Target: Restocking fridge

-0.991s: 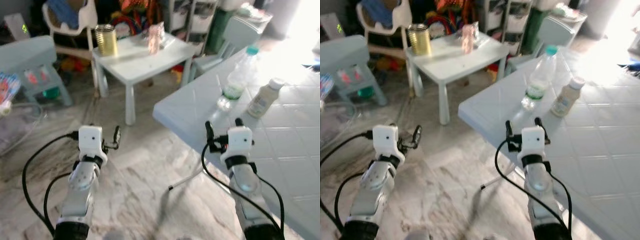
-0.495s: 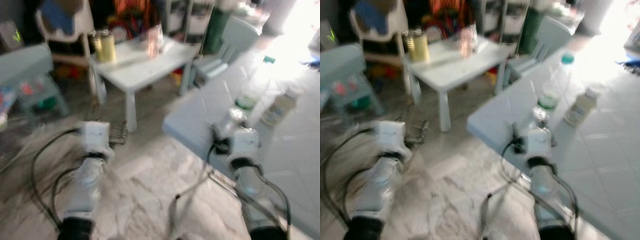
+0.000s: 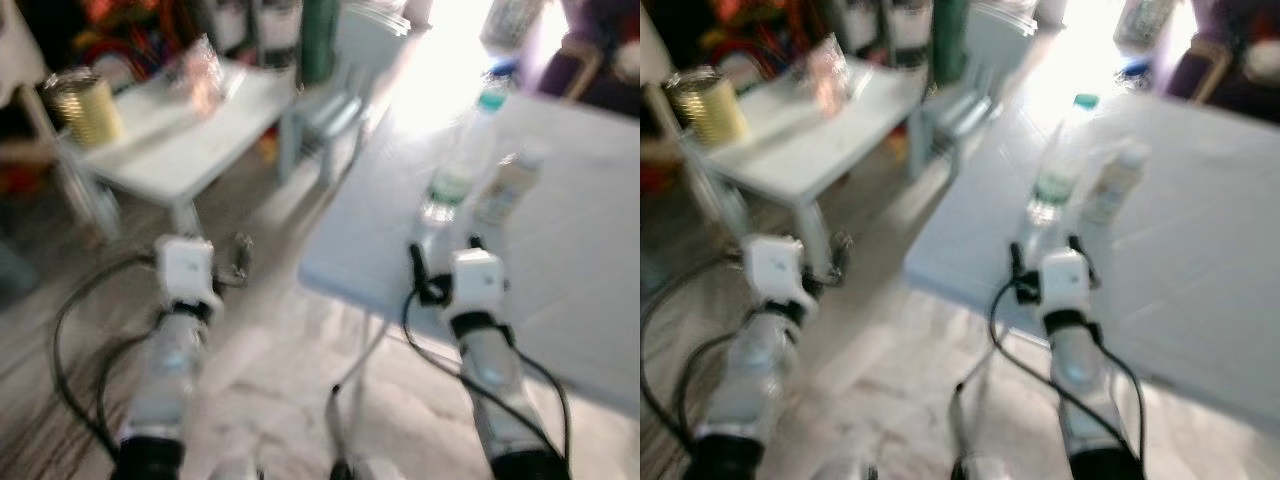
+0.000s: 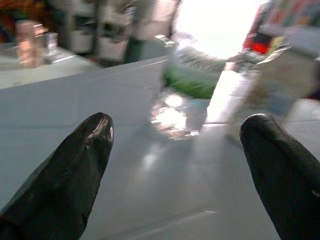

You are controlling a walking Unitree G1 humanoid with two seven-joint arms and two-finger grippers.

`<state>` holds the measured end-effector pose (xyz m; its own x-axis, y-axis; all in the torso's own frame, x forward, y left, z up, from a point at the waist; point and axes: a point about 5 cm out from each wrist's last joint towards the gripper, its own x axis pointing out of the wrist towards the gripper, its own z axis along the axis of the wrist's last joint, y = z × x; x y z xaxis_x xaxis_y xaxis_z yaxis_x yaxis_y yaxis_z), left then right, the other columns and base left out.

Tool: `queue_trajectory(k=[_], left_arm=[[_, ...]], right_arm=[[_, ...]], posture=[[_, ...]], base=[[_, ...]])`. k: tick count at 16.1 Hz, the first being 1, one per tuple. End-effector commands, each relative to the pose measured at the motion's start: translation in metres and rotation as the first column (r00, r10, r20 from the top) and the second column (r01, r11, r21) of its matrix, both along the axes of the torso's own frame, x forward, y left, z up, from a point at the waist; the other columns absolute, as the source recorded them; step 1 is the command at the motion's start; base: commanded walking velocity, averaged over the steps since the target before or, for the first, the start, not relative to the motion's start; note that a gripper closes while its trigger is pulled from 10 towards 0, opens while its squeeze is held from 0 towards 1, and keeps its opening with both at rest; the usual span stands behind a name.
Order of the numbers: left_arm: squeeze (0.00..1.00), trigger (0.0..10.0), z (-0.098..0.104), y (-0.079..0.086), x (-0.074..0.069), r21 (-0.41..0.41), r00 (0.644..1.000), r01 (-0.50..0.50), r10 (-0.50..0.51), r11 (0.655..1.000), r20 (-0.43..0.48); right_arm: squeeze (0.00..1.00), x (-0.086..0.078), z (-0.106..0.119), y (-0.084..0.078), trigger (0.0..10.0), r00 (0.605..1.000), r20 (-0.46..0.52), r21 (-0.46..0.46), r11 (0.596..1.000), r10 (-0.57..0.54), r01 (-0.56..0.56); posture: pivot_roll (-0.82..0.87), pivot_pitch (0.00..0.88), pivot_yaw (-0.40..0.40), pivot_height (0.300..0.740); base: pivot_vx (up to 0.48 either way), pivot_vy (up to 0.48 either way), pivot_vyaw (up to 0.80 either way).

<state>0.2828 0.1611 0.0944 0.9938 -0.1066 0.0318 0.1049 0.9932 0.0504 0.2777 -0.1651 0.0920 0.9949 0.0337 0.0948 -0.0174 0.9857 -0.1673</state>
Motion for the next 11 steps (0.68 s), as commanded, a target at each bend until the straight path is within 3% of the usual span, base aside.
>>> queue_trajectory(k=[1, 5, 11], left_arm=[[0.00, 10.0, 0.000, 0.006, -0.001, 0.002, 1.000, -0.016, 0.016, 1.000, 0.001], [0.00, 10.0, 0.000, 0.006, -0.001, 0.009, 1.000, -0.012, 0.012, 1.000, 0.002], [0.00, 10.0, -0.001, 0.010, -0.003, 0.017, 1.000, -0.018, 0.018, 1.000, 0.006]], right_arm=[[0.00, 0.000, 0.001, 0.006, 10.0, 1.000, 0.003, 0.005, 1.000, 0.021, -0.021], [0.00, 0.007, 0.015, 0.005, 10.0, 0.998, 0.062, -0.015, 1.000, 0.023, -0.022], [0.00, 0.036, 0.054, -0.003, 10.0, 0.985, 0.172, -0.016, 1.000, 0.022, -0.019]], posture=[[0.05, 0.072, -0.048, 0.740], [0.06, 0.073, -0.046, 0.740], [0.07, 0.079, -0.039, 0.740]], base=[[0.000, 0.000, -0.80], [0.000, 0.000, -0.14], [0.000, 0.000, 0.00]])
